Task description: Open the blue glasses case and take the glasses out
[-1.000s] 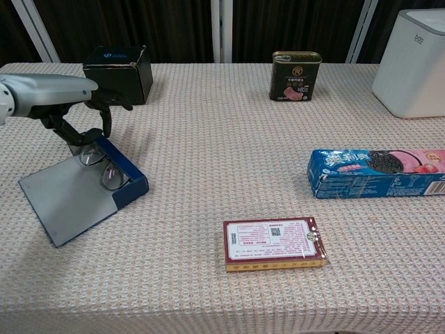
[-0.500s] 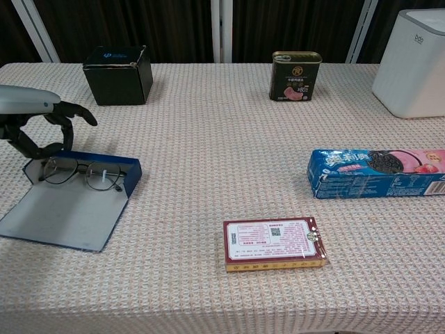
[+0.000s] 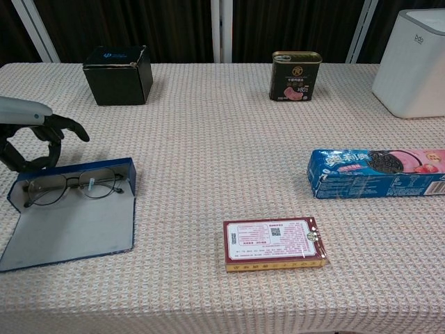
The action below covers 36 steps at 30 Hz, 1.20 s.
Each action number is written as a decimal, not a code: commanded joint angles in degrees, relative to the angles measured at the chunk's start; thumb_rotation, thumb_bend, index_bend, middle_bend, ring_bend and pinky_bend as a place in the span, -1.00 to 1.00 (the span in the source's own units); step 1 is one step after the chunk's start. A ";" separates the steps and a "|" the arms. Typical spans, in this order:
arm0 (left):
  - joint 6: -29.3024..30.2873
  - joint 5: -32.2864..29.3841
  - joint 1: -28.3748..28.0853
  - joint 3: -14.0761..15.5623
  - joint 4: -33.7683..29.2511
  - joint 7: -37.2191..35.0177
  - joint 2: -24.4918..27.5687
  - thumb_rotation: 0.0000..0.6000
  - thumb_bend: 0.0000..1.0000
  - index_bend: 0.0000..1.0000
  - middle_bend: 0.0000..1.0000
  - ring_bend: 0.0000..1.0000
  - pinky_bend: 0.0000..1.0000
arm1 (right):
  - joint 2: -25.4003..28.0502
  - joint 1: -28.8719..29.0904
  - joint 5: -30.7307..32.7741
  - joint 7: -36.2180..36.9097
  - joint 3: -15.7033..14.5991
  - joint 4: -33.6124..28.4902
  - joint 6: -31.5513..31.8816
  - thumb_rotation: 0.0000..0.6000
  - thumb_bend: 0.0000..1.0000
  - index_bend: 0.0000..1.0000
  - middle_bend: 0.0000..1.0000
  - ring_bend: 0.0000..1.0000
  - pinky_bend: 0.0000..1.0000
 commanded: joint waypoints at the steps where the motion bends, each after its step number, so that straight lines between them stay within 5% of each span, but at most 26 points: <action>1: 1.41 1.02 0.06 -0.07 -0.67 -0.41 -0.09 1.00 0.08 -0.74 -0.30 -0.79 -0.60 | 0.04 -0.04 0.01 0.08 0.03 0.05 0.09 1.00 -0.52 -1.00 -1.00 -1.00 -1.00; 4: 4.04 5.03 1.27 -0.55 -1.14 -1.64 -0.86 1.00 -0.15 -0.68 -0.55 -0.79 -0.58 | 0.05 -0.02 0.07 0.23 0.11 0.20 0.13 1.00 -0.52 -1.00 -1.00 -1.00 -1.00; 8: 6.31 9.03 2.87 -1.29 -1.48 -4.00 -2.22 1.00 -0.43 -0.62 -0.58 -0.79 -0.56 | -0.08 0.07 0.10 0.36 0.16 0.37 0.03 1.00 -0.52 -1.00 -1.00 -1.00 -1.00; 21: 7.68 7.06 2.31 -1.44 1.84 -1.99 -8.02 1.00 -0.44 -0.51 -0.58 -0.79 -0.55 | -0.21 -0.18 0.25 1.62 0.07 1.46 0.00 1.00 -0.52 -1.00 -1.00 -1.00 -1.00; 36: 11.33 2.10 1.37 -0.68 1.87 3.68 -9.08 0.84 -0.31 -0.30 -0.58 -0.79 -0.55 | -0.37 -0.11 0.37 1.89 0.17 1.85 -0.16 1.00 -0.52 -1.00 -1.00 -1.00 -1.00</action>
